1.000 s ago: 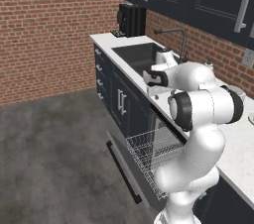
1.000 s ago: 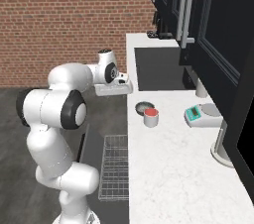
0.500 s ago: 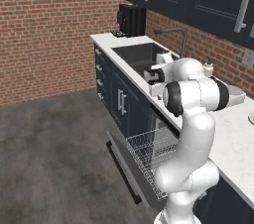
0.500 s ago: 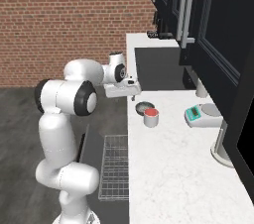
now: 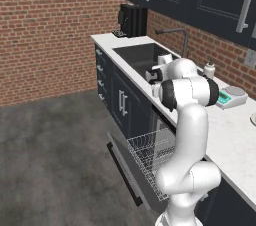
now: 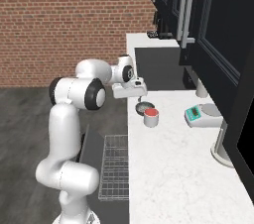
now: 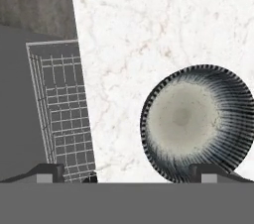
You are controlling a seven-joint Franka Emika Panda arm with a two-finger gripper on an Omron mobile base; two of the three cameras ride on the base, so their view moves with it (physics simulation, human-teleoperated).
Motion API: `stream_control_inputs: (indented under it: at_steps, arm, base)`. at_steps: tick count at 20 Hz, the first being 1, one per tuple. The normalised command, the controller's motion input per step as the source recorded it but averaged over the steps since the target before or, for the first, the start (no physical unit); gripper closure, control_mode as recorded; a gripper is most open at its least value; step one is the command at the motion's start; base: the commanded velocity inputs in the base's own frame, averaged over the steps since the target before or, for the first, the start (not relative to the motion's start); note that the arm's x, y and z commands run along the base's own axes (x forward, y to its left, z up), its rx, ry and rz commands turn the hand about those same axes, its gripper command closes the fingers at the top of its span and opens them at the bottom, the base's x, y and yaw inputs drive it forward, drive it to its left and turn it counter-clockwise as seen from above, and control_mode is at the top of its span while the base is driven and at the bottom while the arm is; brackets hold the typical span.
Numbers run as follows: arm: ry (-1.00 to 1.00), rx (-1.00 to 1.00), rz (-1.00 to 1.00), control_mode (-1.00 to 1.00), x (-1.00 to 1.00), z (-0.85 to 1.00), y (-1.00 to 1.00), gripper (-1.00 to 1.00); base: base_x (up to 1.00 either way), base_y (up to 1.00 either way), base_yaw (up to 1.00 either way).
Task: Pick up the cup and bowl from the counter, place them in the dishwasher, and close the dishwasher door.
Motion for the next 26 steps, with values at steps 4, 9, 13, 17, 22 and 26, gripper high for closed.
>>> stream_control_inputs:
  at_steps: [4, 9, 13, 17, 22, 26]
  arm:
    - [0.0, 0.0, 0.0, -1.0, 0.22, -0.23, -0.2, -1.0]
    - [0.0, 0.0, 0.0, -1.0, -0.01, -0.11, -0.21, -1.0]
    - [0.0, 0.0, 0.0, -1.0, -0.12, -0.16, -0.05, -1.0]
    - [0.0, 0.0, 0.0, -1.0, -0.01, -0.33, 0.0, -1.0]
    - [0.0, 0.0, 0.0, -1.0, 0.0, -0.25, 0.0, -1.0]
    - [0.01, 0.0, 0.0, -1.0, 0.0, -0.16, 0.0, -1.0]
  base:
    - [0.0, 0.0, 0.0]
    - [0.0, 0.0, 0.0]
    - [0.0, 0.0, 0.0]
    - [0.0, 0.0, 0.0]
    - [0.0, 0.0, 0.0]
    - [0.0, 0.0, 0.0]
